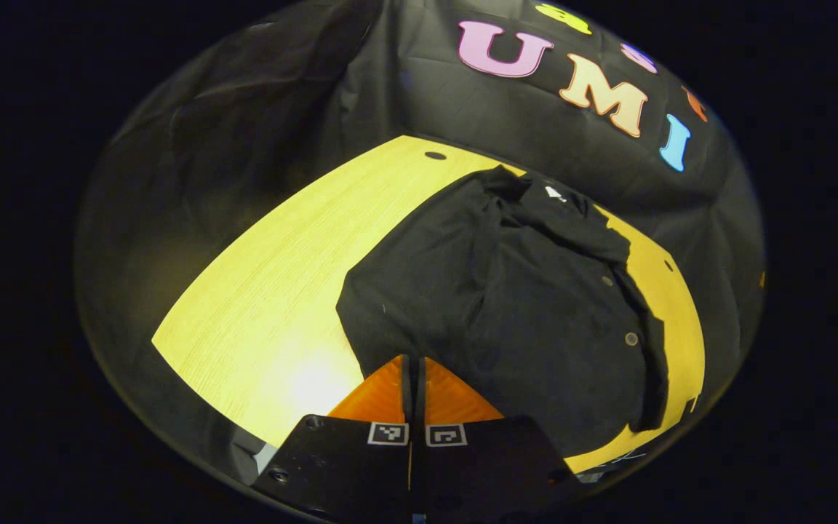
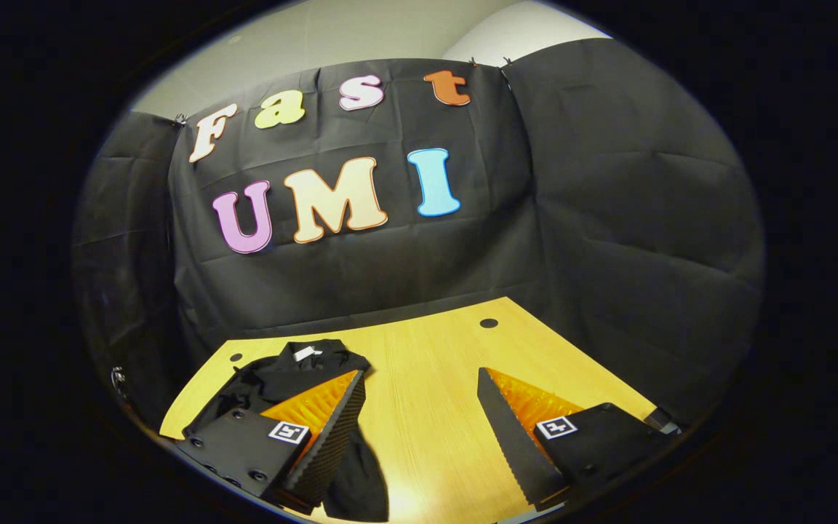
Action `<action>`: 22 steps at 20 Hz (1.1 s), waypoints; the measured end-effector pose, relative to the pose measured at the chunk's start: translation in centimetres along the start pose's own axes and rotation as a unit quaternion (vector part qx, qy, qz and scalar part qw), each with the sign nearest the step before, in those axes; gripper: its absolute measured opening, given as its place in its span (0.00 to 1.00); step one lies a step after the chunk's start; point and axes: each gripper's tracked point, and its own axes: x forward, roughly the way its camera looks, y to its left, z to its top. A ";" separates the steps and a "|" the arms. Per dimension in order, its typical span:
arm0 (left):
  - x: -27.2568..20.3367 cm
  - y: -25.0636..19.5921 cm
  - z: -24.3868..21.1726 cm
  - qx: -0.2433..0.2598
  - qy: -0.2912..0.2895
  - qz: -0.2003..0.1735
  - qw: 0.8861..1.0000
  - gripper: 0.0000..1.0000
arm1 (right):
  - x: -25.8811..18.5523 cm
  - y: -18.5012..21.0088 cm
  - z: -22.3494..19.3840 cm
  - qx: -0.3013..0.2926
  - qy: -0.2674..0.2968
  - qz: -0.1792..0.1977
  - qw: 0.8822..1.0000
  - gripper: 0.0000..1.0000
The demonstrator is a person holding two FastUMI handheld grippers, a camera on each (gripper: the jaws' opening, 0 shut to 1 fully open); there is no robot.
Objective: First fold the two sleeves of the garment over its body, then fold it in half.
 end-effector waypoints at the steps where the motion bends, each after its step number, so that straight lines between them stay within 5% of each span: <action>1: -0.1 -0.7 1.0 -0.003 -0.007 -0.004 1.000 0.00 | 0.1 -0.5 -0.2 0.001 0.005 -0.003 1.000 1.00; 5: -0.1 -4.3 5.2 0.010 -0.049 -0.025 0.998 0.00 | 0.4 -2.1 -0.8 0.016 0.011 -0.008 1.000 0.97; 15: 0.3 -14.1 10.7 0.151 -0.094 -0.089 0.980 0.00 | 0.3 -5.1 -3.9 0.046 0.040 -0.033 0.998 0.97; 22: 1.0 -20.7 14.0 0.167 -0.128 -0.147 0.966 0.00 | -0.1 -5.7 -3.8 0.052 0.034 -0.041 0.997 0.97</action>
